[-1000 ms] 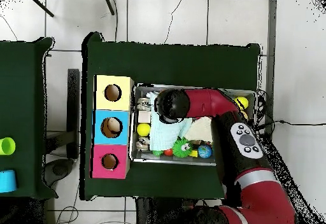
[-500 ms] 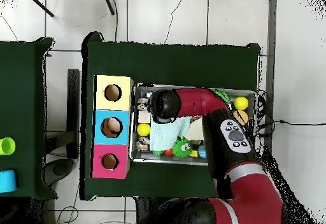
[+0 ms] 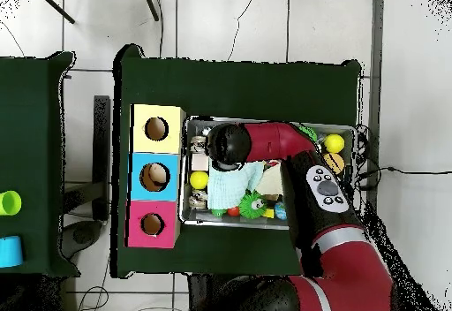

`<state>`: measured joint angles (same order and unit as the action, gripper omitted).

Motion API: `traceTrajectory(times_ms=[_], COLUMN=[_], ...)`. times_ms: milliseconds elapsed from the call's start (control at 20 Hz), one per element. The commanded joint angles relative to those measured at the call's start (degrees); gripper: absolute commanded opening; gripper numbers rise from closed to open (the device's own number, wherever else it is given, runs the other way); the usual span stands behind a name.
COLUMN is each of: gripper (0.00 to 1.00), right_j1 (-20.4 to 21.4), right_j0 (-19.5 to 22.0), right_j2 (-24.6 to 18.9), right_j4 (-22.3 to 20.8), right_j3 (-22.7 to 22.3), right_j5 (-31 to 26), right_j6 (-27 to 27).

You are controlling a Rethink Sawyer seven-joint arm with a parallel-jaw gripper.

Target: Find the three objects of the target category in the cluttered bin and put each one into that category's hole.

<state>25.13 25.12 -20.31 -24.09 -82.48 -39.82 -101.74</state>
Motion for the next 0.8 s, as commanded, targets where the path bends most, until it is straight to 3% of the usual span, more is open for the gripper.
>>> traceTrajectory(times_ms=[50, 400, 600, 800], gripper=[1.0, 1.0, 1.0, 1.0], right_j1=[-1.4, -0.58, -0.74, -1.63], right_j0=[0.51, -0.33, -2.79, -3.72], right_j2=[-3.68, -3.02, -0.62, -1.02], right_j4=[1.06, 0.42, -0.06, 0.26], right_j3=[2.32, 2.73, 3.01, 4.37], right_j5=[-0.32, -0.33, 1.81, 1.83], right_j6=[2.16, 1.77, -3.16, -2.84])
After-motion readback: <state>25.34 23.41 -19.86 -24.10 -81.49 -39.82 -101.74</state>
